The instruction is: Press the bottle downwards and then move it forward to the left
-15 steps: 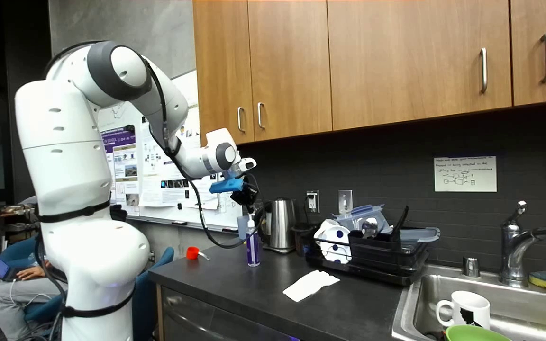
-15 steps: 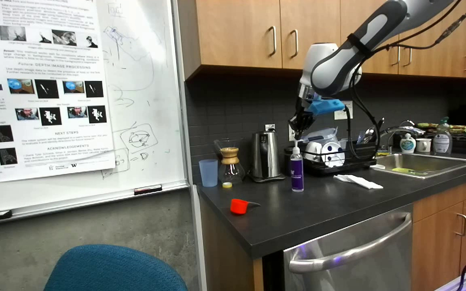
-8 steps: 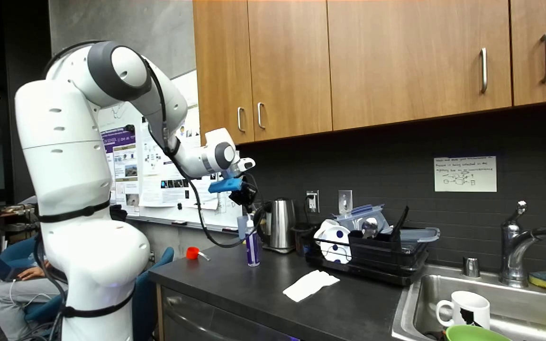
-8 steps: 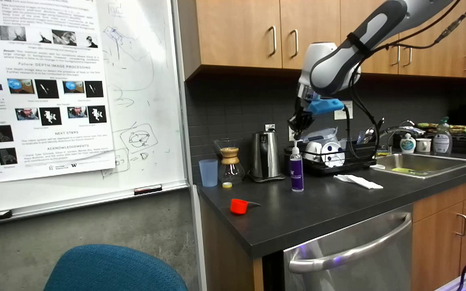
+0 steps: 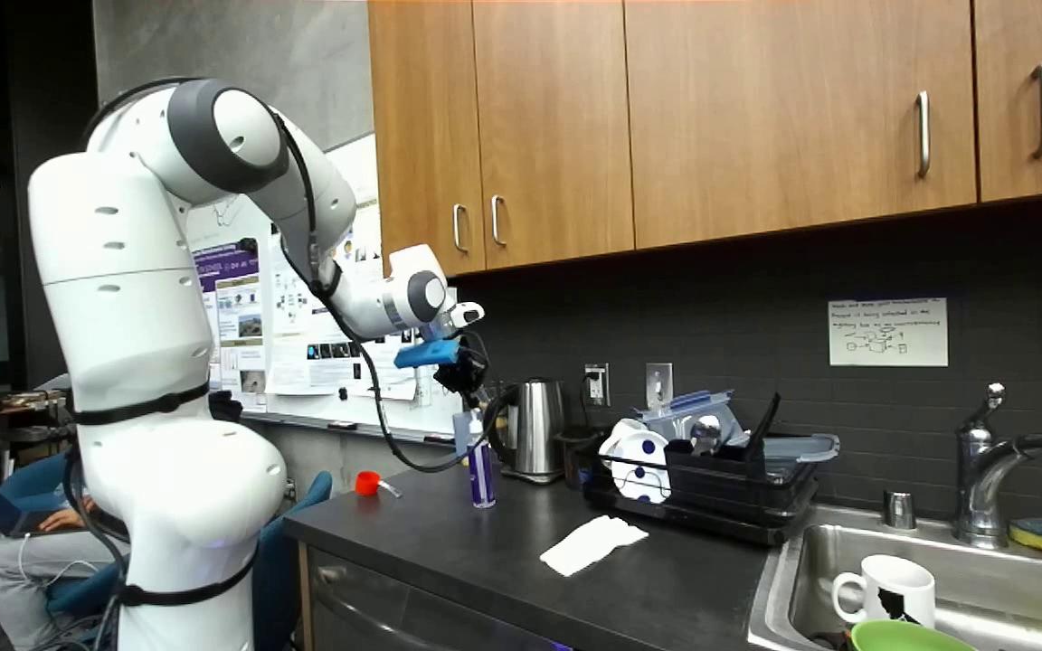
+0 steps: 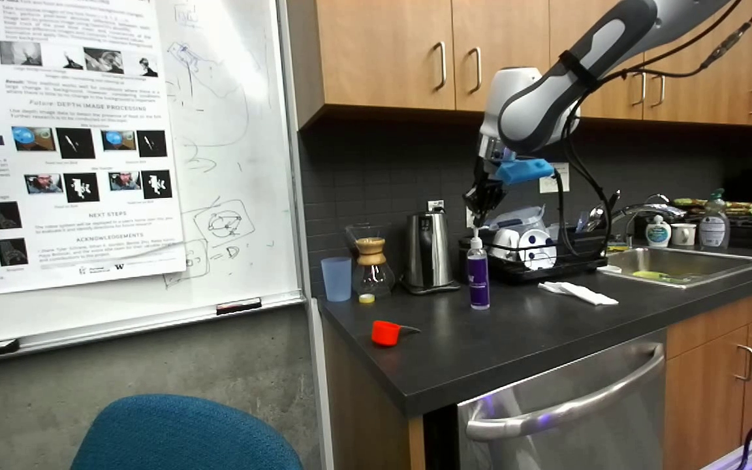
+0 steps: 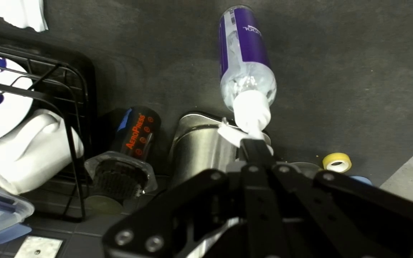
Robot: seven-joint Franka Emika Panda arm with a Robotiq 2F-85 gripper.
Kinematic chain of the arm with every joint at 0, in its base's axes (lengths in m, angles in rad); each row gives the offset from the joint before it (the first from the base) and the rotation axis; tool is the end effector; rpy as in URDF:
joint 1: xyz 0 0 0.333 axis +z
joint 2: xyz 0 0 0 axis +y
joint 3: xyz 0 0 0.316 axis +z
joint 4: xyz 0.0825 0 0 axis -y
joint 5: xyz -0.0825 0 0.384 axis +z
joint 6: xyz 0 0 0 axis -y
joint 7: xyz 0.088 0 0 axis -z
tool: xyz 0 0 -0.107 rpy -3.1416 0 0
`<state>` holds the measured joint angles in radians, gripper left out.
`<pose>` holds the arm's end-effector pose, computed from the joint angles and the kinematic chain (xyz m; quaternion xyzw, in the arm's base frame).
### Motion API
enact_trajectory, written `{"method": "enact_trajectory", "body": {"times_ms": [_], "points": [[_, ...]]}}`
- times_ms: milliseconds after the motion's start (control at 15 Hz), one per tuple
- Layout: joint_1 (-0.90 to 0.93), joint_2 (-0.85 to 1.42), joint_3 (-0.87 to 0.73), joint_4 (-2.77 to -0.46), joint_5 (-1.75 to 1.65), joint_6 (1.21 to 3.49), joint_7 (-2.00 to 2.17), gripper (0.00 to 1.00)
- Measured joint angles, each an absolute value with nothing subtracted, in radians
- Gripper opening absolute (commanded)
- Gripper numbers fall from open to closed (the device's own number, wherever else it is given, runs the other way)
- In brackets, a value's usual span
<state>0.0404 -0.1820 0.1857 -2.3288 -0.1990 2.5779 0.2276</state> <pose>0.5013 0.1215 0.4563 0.9712 0.0721 0.2240 0.0368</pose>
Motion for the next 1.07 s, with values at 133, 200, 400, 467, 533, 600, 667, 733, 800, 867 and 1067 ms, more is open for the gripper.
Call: {"method": "enact_trajectory", "body": {"times_ms": [133, 200, 400, 467, 533, 600, 667, 733, 800, 867, 1067], "points": [[0.040, -0.182, 0.186, -2.329, -0.199, 2.573, 0.228, 0.00], [0.040, -0.182, 0.186, -2.329, -0.199, 2.570, 0.228, 0.00], [0.039, -0.181, 0.185, -2.329, -0.199, 2.565, 0.228, 0.00], [0.038, -0.181, 0.185, -2.329, -0.199, 2.564, 0.228, 0.00], [0.037, -0.180, 0.185, -2.328, -0.199, 2.564, 0.228, 0.00], [0.037, -0.179, 0.184, -2.328, -0.199, 2.564, 0.229, 0.00], [0.037, -0.179, 0.184, -2.328, -0.199, 2.564, 0.229, 0.00], [0.037, -0.178, 0.184, -2.328, -0.199, 2.564, 0.229, 0.00], [0.037, -0.178, 0.184, -2.327, -0.199, 2.564, 0.229, 0.00], [0.037, -0.177, 0.184, -2.327, -0.199, 2.564, 0.229, 0.00], [0.037, -0.175, 0.183, -2.325, -0.199, 2.564, 0.230, 0.00]]}}
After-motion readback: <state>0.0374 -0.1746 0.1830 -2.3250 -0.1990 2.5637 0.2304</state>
